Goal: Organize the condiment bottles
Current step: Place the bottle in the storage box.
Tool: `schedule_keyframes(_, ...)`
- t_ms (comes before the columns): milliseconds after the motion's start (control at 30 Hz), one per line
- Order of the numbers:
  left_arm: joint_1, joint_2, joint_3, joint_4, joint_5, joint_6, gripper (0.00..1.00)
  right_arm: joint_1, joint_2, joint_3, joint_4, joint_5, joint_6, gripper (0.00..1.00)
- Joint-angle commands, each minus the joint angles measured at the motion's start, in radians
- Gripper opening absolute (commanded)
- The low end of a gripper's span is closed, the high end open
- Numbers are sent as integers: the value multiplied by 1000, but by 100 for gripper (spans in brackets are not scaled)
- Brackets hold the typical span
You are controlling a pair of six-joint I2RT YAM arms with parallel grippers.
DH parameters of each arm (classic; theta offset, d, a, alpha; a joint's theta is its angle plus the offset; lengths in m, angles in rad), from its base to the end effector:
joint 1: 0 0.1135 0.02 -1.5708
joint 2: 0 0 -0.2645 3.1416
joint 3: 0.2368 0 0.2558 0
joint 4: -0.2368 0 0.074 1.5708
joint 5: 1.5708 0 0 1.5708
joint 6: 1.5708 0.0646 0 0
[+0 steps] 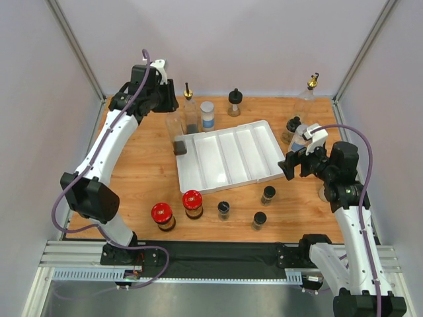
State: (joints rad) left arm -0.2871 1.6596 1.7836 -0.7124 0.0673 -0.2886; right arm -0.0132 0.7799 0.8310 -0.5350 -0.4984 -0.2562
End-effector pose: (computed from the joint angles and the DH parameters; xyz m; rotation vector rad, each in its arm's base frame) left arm 0.3804 -0.1169 0.3904 0.0377 2.1853 -0.4024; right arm 0.1933 0.0283 0.3113 -0.5434 1.9329 0.3395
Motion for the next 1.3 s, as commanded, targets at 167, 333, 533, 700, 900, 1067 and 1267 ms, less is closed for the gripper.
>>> schedule_keyframes(167, -24, 51, 94, 80, 8, -15, 0, 5, -5, -10, 26, 12, -15, 100)
schedule_keyframes(333, -32, 75, 114, 87, 12, -15, 0, 5, -2, -10, 26, 11, -17, 100)
schedule_keyframes(533, -38, 103, 175, 79, 5, -15, 0, 5, -1, -10, 26, 15, -17, 100)
schedule_keyframes(700, -38, 132, 188, 82, 2, -6, 0, 5, -1, -10, 26, 18, -18, 100)
schedule_keyframes(900, -38, 144, 168, 96, 12, -4, 0, 5, -2, -10, 24, 20, -18, 100)
schedule_keyframes(1067, -38, 152, 146, 106, 12, 5, 0, 5, -2, -9, 24, 21, -18, 100)
schedule_keyframes(1267, -38, 152, 103, 137, 12, 14, 0, 5, -2, -10, 24, 21, -18, 100)
